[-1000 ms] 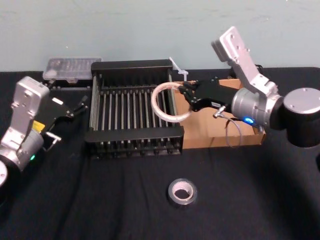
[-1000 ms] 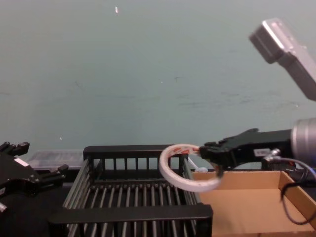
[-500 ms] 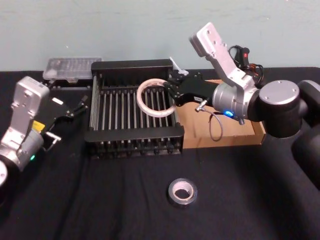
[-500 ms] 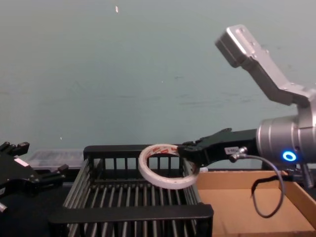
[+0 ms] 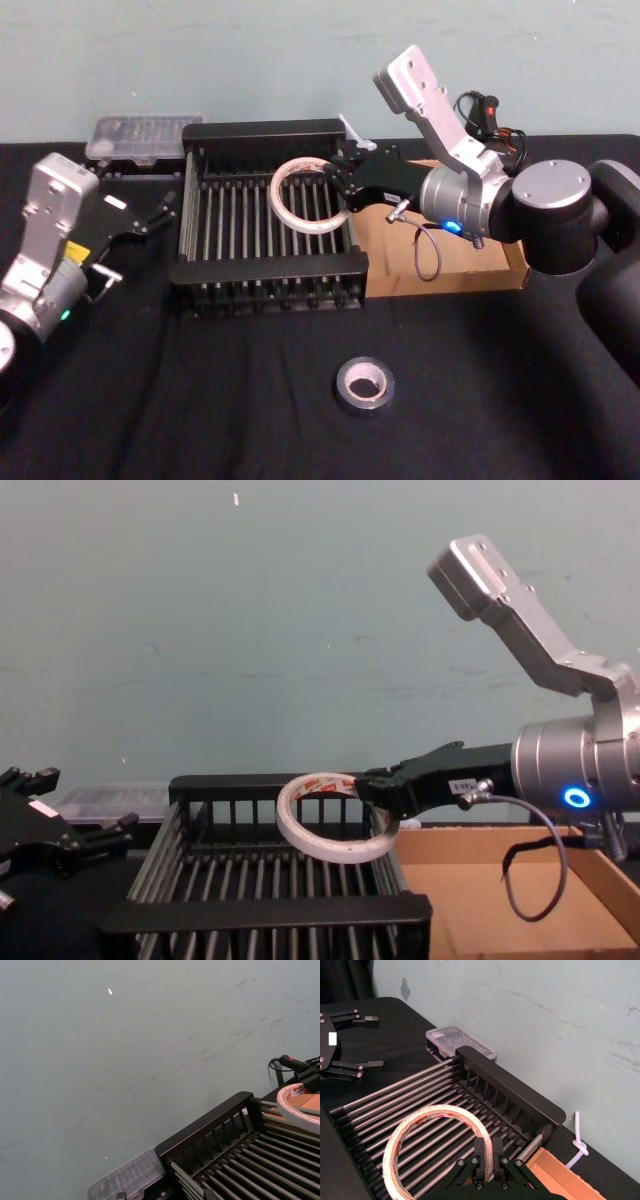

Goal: Pick up the white tape and place it into the black box , Pick up the silver tape and place it into the brown box.

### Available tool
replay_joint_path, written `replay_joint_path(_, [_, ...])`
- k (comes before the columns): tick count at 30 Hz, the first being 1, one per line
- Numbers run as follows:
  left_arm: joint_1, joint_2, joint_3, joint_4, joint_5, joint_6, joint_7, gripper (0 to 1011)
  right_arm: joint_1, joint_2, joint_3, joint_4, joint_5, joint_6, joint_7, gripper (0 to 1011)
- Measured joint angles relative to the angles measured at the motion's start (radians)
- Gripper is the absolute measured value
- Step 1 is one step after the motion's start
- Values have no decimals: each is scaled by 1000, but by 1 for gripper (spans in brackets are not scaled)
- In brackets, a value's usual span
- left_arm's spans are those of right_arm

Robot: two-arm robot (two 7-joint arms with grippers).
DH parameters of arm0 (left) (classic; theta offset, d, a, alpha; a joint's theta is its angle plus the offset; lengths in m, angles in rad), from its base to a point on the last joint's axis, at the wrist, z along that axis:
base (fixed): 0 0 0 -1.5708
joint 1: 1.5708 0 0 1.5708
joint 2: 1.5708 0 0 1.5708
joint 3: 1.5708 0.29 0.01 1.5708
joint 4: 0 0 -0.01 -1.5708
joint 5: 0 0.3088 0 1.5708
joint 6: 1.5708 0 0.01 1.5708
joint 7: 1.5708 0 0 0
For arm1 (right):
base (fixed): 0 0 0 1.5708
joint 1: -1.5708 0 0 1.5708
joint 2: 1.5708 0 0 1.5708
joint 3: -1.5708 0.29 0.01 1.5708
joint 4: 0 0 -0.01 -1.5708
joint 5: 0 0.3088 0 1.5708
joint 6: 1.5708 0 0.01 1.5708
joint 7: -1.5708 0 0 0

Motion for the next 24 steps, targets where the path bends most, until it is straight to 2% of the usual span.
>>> replay_joint_path(6, [0,0,0,0,0,0,0,1001,-1,1,0,-2,0,1,0,152])
replay_joint_path(12, [0,0,0,0,0,0,0,1001,-1,2,0,-3,0,2,0,364])
replay_joint_path(16, [0,0,0,0,0,0,0,1001,-1,2,0,-4,0,2,0,449])
replay_joint_path(21, [0,0,0,0,0,0,0,1001,-2,3,0,-4,1,3,0,630])
replay_joint_path(24, [0,0,0,0,0,0,0,1001,-2,3,0,-5,1,3,0,705])
